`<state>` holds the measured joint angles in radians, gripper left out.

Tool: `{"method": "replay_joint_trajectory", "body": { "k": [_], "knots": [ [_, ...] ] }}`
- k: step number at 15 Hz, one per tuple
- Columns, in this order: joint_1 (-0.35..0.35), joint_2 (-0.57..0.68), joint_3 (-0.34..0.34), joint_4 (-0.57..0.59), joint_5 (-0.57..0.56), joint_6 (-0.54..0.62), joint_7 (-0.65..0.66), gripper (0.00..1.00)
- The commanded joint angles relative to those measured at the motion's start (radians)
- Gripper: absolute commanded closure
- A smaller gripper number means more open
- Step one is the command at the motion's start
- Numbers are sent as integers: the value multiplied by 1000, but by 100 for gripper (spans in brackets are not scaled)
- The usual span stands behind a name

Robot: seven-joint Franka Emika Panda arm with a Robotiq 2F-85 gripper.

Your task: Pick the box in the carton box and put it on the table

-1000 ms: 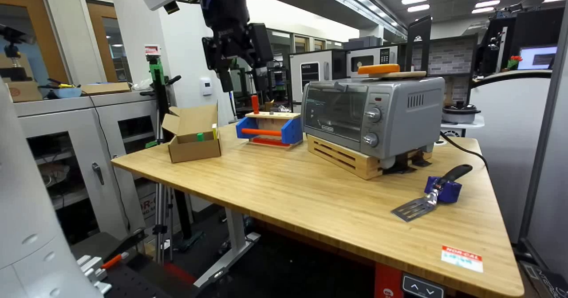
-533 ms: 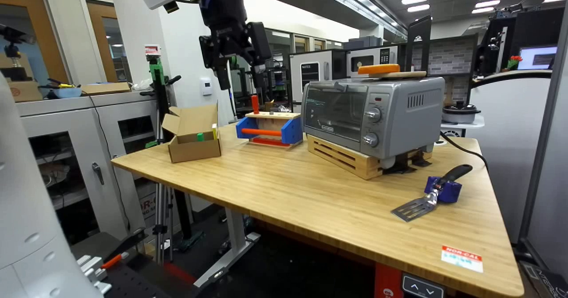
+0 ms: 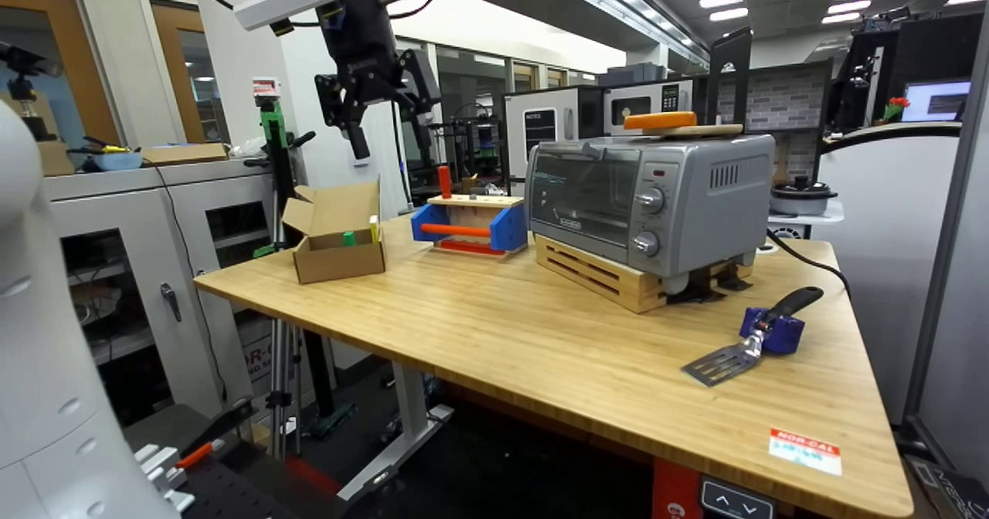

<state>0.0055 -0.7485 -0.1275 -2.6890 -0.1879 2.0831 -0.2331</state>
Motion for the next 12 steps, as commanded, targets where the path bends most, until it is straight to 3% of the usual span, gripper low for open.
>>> {"method": "replay_joint_trajectory", "body": {
  "k": [1,4,5,12],
  "knots": [
    [26,85,40,32,-16,34,-40,0],
    [81,117,27,45,49,63,-89,0],
    [55,87,50,19,29,49,-43,0],
    [58,91,51,20,32,49,-44,0]
  ]
}}
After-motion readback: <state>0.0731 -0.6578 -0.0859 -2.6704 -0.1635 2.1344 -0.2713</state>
